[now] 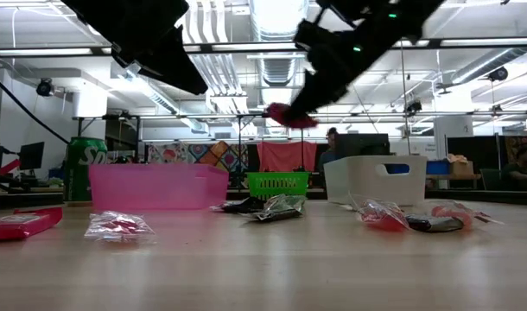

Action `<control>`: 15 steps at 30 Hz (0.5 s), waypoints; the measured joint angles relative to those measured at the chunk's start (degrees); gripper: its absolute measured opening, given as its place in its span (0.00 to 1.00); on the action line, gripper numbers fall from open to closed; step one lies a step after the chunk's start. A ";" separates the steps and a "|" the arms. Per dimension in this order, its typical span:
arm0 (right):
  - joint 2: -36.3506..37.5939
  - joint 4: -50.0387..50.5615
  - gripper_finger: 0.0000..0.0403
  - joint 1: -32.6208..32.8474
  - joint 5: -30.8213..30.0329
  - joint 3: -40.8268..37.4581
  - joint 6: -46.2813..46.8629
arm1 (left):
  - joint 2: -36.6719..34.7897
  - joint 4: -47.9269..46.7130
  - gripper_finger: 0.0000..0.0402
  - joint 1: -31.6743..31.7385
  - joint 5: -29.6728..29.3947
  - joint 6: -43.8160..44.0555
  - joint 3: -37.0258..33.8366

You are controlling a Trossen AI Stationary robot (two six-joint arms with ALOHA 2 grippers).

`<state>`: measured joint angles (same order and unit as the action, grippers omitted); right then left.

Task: Sort candy
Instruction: Put the red chocolate into the green bin

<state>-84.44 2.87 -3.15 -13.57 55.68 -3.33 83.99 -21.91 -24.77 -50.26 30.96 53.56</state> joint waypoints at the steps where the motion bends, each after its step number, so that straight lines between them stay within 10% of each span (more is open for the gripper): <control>1: -0.23 -0.01 0.05 -1.66 -0.01 1.33 -1.06 | 0.00 0.02 0.26 0.00 -0.02 0.04 0.00; 15: -14.13 0.44 0.21 -19.51 9.54 12.05 -5.42 | -0.02 0.33 0.26 -0.20 -0.18 0.69 0.00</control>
<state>-98.57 3.31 -22.67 -4.03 67.72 -8.76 83.96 -21.58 -24.97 -50.44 31.65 53.56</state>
